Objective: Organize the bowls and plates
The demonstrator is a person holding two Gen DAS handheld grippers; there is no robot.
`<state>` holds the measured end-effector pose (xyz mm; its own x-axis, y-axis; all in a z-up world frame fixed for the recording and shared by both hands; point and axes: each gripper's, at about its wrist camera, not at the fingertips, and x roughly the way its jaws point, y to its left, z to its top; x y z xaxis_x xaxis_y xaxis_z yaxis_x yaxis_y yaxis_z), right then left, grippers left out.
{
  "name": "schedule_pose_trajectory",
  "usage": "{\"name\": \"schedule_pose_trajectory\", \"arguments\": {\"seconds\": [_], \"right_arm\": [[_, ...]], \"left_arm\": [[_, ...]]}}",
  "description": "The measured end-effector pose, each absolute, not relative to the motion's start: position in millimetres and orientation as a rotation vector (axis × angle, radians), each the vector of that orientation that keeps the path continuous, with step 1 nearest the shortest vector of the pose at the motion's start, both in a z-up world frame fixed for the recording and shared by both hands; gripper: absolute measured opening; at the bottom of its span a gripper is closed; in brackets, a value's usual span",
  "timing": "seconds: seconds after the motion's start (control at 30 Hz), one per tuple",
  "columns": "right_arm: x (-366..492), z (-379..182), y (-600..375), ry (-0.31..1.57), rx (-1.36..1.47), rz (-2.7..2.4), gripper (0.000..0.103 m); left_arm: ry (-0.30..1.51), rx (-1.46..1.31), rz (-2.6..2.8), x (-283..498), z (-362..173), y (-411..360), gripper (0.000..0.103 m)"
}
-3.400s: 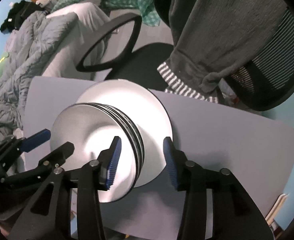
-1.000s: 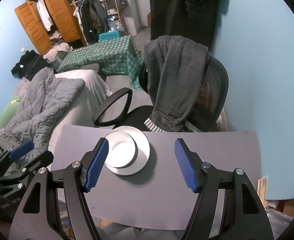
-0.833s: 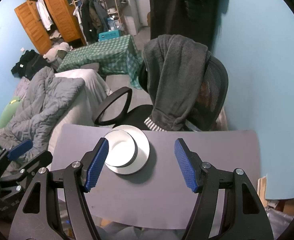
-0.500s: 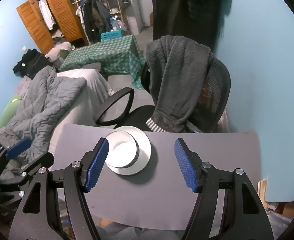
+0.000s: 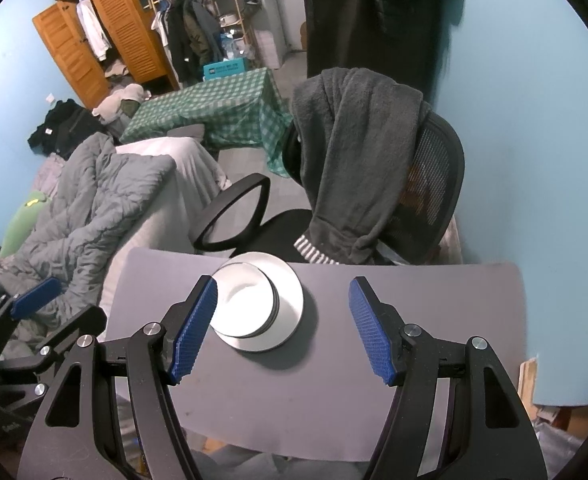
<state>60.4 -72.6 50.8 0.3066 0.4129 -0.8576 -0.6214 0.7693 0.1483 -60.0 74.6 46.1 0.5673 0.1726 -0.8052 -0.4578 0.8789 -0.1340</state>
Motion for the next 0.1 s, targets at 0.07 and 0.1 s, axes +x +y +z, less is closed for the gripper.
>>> {"name": "schedule_pose_trajectory", "arguments": {"seconds": [0.07, 0.1], "right_arm": [[60.7, 50.7, -72.7, 1.059, -0.226, 0.691, 0.067], [62.1, 50.3, -72.7, 1.057, -0.229, 0.692, 0.067]], "left_arm": [[0.899, -0.351, 0.378, -60.2, 46.2, 75.0, 0.086], [0.902, -0.355, 0.377, -59.9, 45.6, 75.2, 0.086]]}}
